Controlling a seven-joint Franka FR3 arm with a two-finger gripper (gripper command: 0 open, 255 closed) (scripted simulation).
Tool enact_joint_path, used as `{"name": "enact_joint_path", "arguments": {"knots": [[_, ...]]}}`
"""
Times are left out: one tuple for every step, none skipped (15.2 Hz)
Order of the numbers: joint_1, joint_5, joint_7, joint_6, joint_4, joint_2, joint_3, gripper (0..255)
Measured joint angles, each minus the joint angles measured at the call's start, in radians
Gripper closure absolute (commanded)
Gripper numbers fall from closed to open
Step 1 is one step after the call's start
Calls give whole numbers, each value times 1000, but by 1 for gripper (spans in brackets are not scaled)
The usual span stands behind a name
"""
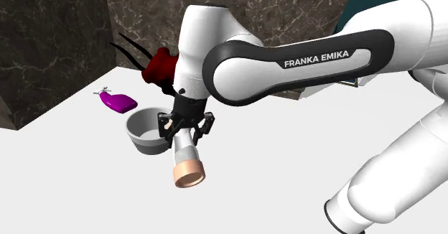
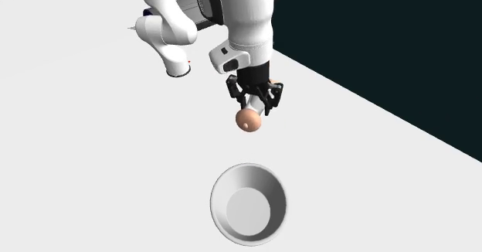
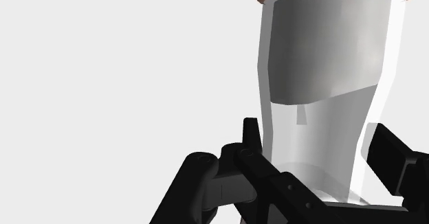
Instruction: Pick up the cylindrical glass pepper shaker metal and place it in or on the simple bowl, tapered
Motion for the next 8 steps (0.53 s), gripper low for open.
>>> {"name": "enact_joint_path", "arguments": {"knots": [[-1, 1, -1, -14, 13, -2, -2, 255], [-1, 5, -3, -29, 22, -9, -3, 255], [-2, 9, -7, -41, 30, -14, -6, 255], [-6, -5, -6, -48, 51, 4, -7, 255], [-9, -29, 5, -54, 81, 38, -3, 255], [-12, -58, 11, -61, 116, 76, -3, 255], [-13, -84, 18, -70, 150, 110, -4, 255], [-13, -113, 23, -74, 182, 149, -7, 255]]}}
